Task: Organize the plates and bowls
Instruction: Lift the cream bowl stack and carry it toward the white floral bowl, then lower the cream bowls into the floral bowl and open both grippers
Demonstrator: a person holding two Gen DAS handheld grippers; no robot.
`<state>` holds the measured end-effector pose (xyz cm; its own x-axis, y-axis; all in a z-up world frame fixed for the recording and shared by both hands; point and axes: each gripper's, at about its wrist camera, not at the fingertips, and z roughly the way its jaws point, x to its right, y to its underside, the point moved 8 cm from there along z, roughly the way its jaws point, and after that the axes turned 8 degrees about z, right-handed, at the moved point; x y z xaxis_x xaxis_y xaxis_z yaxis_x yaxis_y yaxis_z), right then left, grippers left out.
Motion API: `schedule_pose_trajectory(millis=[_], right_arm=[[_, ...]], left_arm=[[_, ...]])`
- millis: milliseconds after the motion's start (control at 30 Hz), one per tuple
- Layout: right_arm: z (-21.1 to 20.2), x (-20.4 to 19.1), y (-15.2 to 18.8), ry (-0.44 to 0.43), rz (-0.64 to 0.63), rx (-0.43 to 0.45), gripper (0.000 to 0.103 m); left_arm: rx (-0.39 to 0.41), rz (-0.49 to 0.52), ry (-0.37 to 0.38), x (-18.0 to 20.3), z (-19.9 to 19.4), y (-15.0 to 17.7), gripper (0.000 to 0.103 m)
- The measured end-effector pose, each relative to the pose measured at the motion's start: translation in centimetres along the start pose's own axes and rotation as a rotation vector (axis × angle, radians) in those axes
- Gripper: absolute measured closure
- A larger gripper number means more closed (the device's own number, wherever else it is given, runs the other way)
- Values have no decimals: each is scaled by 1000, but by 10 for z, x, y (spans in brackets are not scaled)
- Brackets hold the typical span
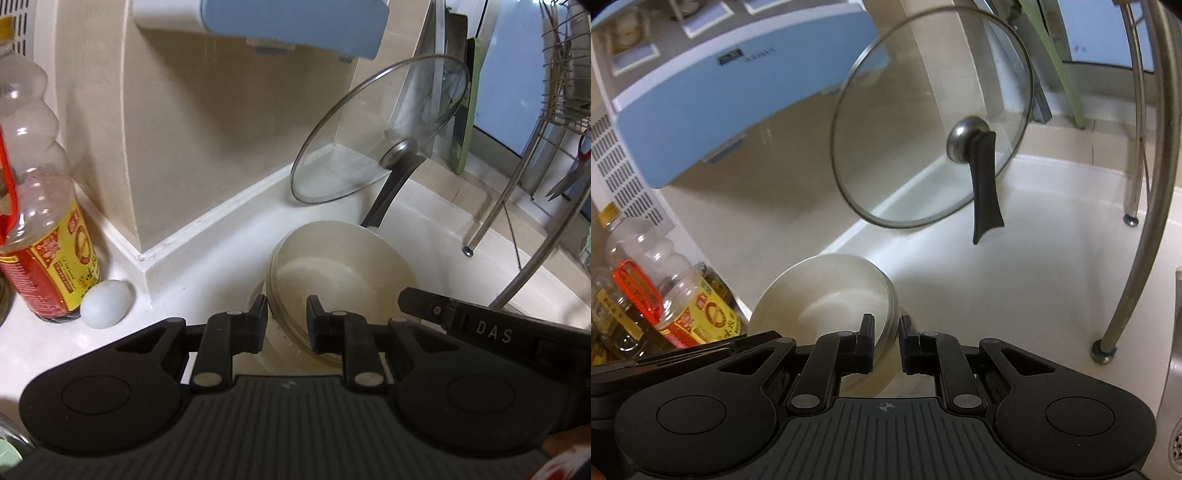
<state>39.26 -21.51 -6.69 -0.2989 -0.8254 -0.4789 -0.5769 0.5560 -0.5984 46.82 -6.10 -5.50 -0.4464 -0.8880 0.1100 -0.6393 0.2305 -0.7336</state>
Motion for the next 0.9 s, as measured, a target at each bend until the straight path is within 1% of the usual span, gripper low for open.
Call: schedule_pose_trajectory(millis=[267,500,900], right_arm=[[19,7,3,17,17,-38,89],[28,11,8,24,21,-63,89],[32,14,10,3,32,-80,89]], left_arm=[[-40,-8,6,-6,20,7,83],[-63,-13,6,-7,27,12,83],[-73,-20,-14,-8,33,14,83]])
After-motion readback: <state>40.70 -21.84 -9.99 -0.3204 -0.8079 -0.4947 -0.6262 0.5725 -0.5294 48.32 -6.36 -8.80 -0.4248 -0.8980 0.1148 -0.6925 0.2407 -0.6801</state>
